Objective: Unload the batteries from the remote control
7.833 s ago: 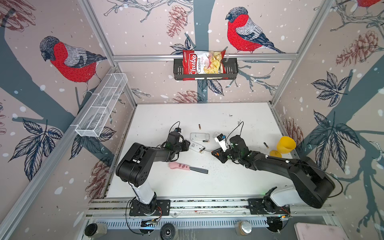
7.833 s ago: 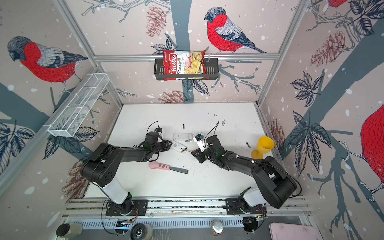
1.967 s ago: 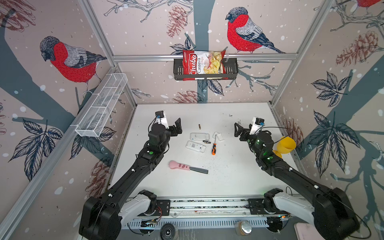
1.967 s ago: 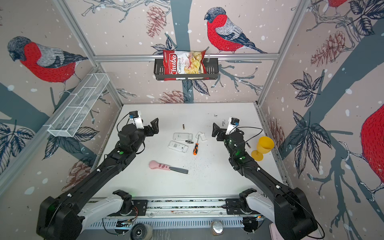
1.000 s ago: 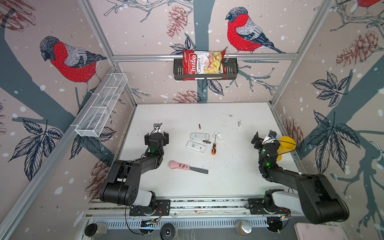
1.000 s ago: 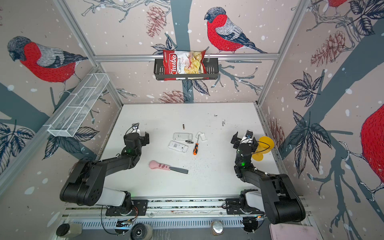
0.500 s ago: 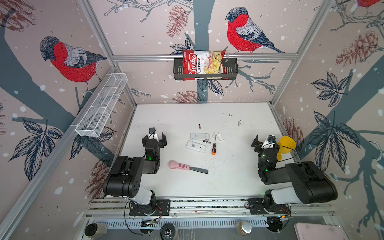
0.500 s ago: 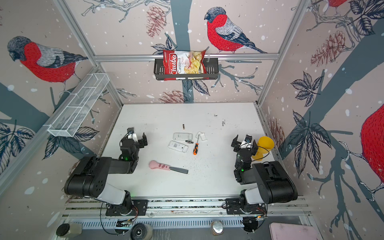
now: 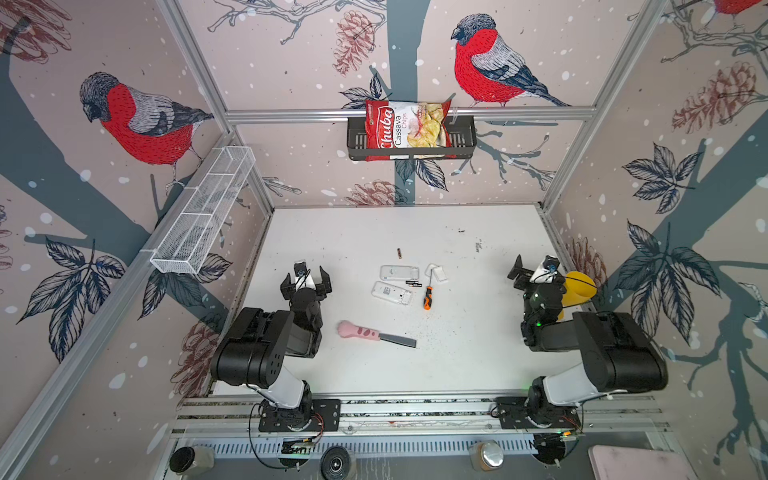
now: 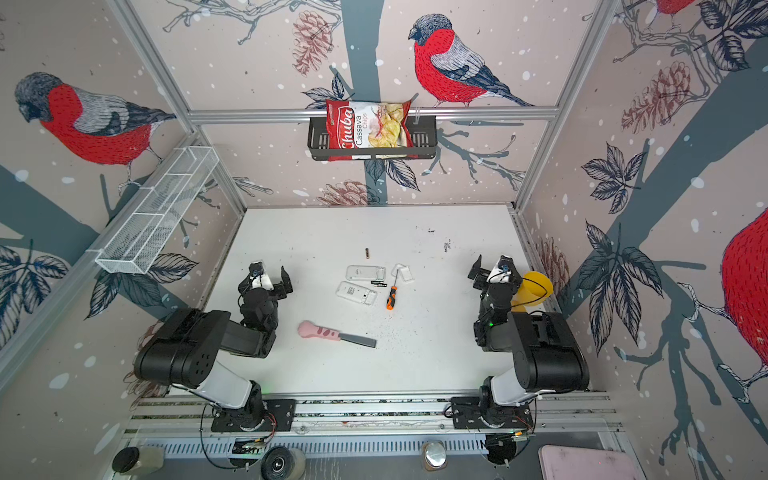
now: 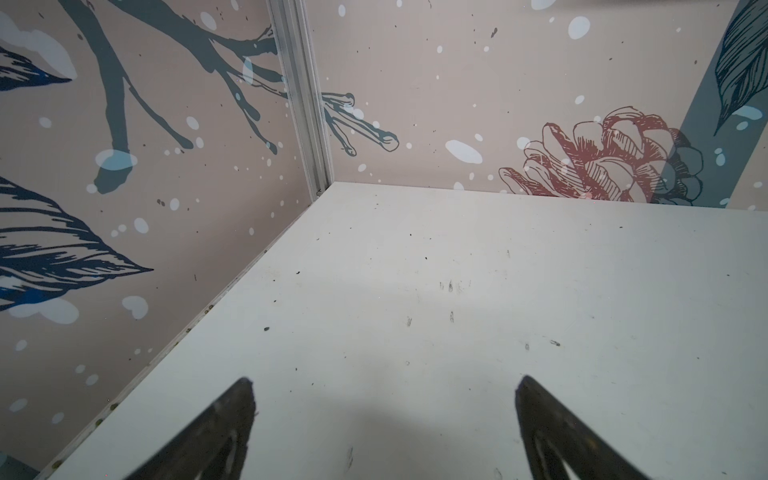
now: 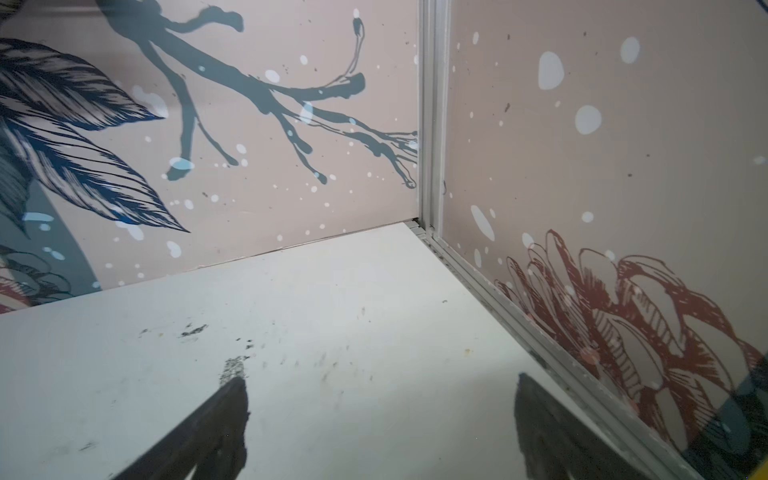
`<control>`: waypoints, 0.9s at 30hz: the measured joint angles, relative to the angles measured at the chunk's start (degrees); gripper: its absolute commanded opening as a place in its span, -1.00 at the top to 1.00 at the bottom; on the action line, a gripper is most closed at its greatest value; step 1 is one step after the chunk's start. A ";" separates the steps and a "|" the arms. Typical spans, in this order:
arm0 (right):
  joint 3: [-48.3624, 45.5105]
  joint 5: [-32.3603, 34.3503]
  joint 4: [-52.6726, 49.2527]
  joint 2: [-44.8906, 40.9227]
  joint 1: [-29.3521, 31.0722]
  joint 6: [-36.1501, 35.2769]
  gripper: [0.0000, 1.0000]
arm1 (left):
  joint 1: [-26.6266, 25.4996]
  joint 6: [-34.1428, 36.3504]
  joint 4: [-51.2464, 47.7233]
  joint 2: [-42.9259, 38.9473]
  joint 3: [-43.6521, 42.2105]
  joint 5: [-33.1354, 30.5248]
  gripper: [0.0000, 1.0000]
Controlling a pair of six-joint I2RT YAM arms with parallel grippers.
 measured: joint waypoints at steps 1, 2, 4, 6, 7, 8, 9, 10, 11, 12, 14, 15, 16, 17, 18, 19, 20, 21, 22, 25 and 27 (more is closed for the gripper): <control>0.09 -1.09 -1.75 0.02 -0.02 0.87 -0.99 | -0.04 0.00 0.22 -0.02 -0.09 -0.02 -0.93; 0.09 -2.45 -3.13 0.02 0.02 0.85 -0.99 | -0.20 0.00 0.26 0.00 -0.15 -0.20 -0.93; 0.09 -3.15 -4.50 0.02 0.07 0.92 -0.99 | -0.42 0.00 0.39 0.00 -0.20 -0.17 -0.93; 0.09 -3.41 -5.38 0.00 0.07 1.07 -0.99 | -0.44 0.02 0.39 0.00 -0.20 -0.22 -0.93; 0.09 -3.50 -5.79 -0.02 0.09 1.07 -0.99 | -0.44 0.02 0.39 0.00 -0.22 -0.24 -0.93; 0.04 -3.50 -5.97 -0.02 0.35 1.09 -0.99 | -0.44 0.02 0.39 0.00 -0.22 -0.31 -0.93; 0.00 -3.41 -5.92 -0.02 0.59 1.09 -0.99 | -0.44 0.02 0.39 0.00 -0.22 -0.31 -0.93; -0.15 -3.26 -5.88 -0.09 0.98 1.07 -0.99 | -0.44 0.02 0.39 0.00 -0.24 -0.31 -0.93; -0.28 -3.21 -5.90 -0.09 1.18 1.07 -0.99 | -0.44 0.02 0.39 0.00 -0.26 -0.31 -0.93; -0.31 -3.06 -5.92 -0.09 1.42 1.07 -0.99 | -0.44 0.02 0.39 0.00 -0.28 -0.31 -0.93; -0.31 -2.84 -5.88 -0.13 1.42 1.07 -0.99 | -0.44 0.02 0.42 0.00 -0.28 -0.33 -0.93; -0.31 -2.64 -5.90 -0.13 1.42 1.07 -0.99 | -0.44 0.04 0.42 0.00 -0.28 -0.33 -0.93; -0.31 -2.60 -5.90 -0.13 1.42 1.07 -0.99 | -0.44 0.04 0.42 0.00 -0.28 -0.33 -0.93; -0.31 -2.43 -5.90 -0.13 1.42 1.07 -0.99 | -0.44 0.04 0.42 0.00 -0.28 -0.33 -0.93; -0.31 -2.40 -5.90 -0.13 1.42 1.07 -0.99 | -0.44 0.04 0.42 0.00 -0.28 -0.33 -0.93; -0.31 -2.38 -5.90 -0.13 1.42 1.07 -0.99 | -0.44 0.04 0.42 0.00 -0.28 -0.33 -0.93; -0.31 -2.34 -5.90 -0.13 1.42 1.07 -0.99 | -0.44 0.04 0.42 0.00 -0.28 -0.33 -0.93; -0.31 -2.21 -5.90 -0.13 1.44 1.07 -0.99 | -0.44 0.04 0.42 0.00 -0.28 -0.33 -0.93; -0.31 -2.16 -5.90 -0.13 1.42 1.07 -0.99 | -0.44 0.04 0.42 0.00 -0.28 -0.33 -0.93; -0.31 -2.05 -5.90 -0.13 1.42 1.07 -0.99 | -0.44 0.04 0.42 0.00 -0.31 -0.33 -0.93; -0.31 -2.05 -5.90 -0.13 1.42 1.07 -0.99 | -0.44 0.04 0.42 0.00 -0.31 -0.31 -0.93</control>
